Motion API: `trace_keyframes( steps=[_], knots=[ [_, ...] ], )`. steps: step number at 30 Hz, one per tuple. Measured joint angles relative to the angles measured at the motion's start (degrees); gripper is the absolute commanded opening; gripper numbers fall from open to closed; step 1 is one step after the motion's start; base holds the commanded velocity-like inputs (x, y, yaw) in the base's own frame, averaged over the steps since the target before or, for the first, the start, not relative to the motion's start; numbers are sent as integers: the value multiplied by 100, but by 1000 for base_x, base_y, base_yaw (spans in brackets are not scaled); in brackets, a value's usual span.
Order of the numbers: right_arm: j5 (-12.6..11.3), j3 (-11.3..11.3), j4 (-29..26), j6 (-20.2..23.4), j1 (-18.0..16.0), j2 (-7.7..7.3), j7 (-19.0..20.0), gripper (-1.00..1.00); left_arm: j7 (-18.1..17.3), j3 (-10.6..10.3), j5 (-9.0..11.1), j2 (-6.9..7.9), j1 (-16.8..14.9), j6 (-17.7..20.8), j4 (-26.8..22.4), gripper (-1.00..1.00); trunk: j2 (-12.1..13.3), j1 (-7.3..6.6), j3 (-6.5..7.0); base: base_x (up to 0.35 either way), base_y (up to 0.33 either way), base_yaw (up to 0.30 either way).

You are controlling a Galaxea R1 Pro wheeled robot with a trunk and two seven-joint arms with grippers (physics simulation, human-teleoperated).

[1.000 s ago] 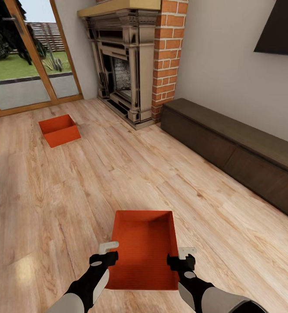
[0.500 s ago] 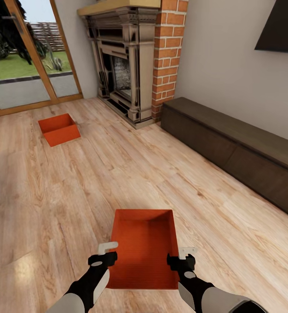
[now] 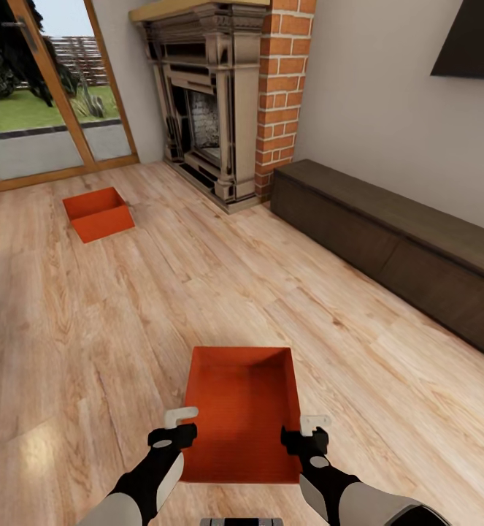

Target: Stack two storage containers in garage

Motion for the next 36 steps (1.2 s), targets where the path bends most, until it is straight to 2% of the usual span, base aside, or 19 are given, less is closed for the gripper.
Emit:
trace_keyframes(
  steps=[14, 36],
  knots=[
    [0, 0, -1, 0, 0, 0, 0, 100, -35, -7, -12, 9, 0, -17, 55, 100, -562, 308, -251, 0, 0, 0],
    [0, 4, -3, 0, 0, -11, 14, 100, -35, -13, -6, 14, 0, -9, 57, 100, -563, 308, -252, 0, 0, 0]
  ],
)
